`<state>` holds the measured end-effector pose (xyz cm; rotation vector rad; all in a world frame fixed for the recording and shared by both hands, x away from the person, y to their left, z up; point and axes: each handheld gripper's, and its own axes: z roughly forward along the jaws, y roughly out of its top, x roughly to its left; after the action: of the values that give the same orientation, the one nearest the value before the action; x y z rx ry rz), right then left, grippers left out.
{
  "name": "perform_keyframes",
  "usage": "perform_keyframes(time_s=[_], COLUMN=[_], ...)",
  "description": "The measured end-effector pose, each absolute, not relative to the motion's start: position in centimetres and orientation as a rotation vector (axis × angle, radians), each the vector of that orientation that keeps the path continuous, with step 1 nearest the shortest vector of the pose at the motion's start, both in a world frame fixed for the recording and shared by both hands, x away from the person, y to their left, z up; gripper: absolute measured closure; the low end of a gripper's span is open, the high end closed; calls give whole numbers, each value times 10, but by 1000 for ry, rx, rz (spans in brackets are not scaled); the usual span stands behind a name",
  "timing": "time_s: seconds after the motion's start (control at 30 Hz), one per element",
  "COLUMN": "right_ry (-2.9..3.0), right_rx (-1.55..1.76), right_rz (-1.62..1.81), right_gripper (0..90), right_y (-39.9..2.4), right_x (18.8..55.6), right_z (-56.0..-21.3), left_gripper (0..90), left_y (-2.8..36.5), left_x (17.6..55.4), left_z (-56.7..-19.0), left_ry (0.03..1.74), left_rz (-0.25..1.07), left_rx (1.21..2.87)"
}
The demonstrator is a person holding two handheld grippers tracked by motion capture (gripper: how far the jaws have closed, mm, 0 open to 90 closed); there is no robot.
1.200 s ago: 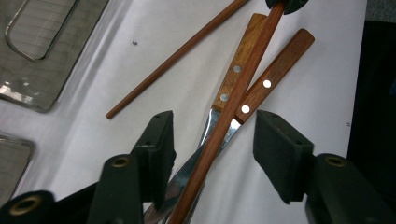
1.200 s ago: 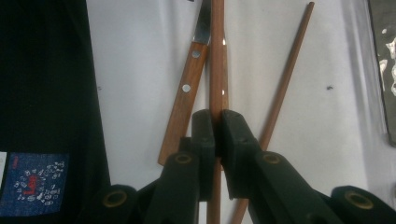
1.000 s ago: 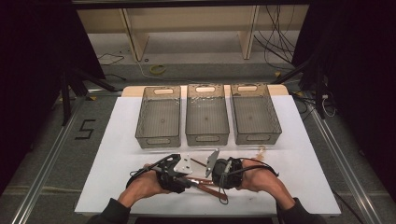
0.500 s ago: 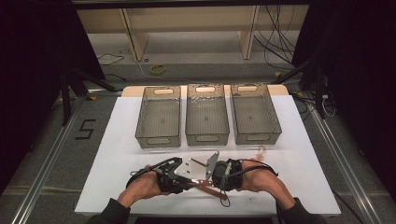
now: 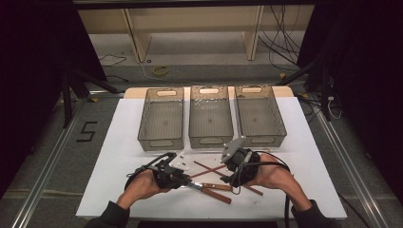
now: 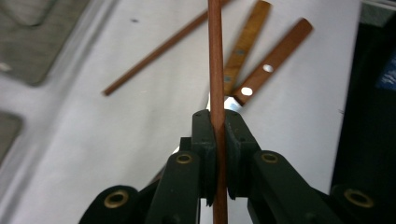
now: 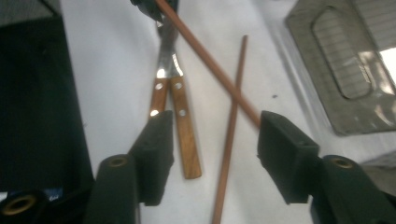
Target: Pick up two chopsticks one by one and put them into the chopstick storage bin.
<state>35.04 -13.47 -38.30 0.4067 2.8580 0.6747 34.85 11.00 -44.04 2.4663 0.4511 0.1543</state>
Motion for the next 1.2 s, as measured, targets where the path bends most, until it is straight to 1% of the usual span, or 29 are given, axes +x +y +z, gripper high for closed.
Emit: perform_keyframes(time_s=[0.1,0.23,0.3,0.47,0.53,0.63,0.83,1.07,1.2], right_ry=[2842,2817,2812,2814,2813,2802,2785,2800,2804], right_rx=[482,581,608,662,687,710,755,754,749], right_rz=[708,787,784,778,783,790,788,785,786], right_gripper=[408,377,371,366,356,341,307,308,307], right_y=[-141,-151,-154,-162,-165,-168,-176,-177,-179], right_x=[354,358,359,358,358,358,355,352,350], right_z=[-384,-388,-392,-401,-405,-409,-419,-423,-424], left_gripper=[841,841,841,841,841,841,841,841,841], left_y=[119,130,138,150,161,167,181,195,200], left_x=[354,359,365,372,380,386,408,440,459], left_z=[-438,-432,-430,-425,-418,-413,-399,-389,-389], left_ry=[514,596,660,730,789,826,920,1048,1103], left_rz=[167,181,192,217,229,246,294,338,348], left_rx=[2428,2379,2333,2272,2220,2190,2124,2046,2032])
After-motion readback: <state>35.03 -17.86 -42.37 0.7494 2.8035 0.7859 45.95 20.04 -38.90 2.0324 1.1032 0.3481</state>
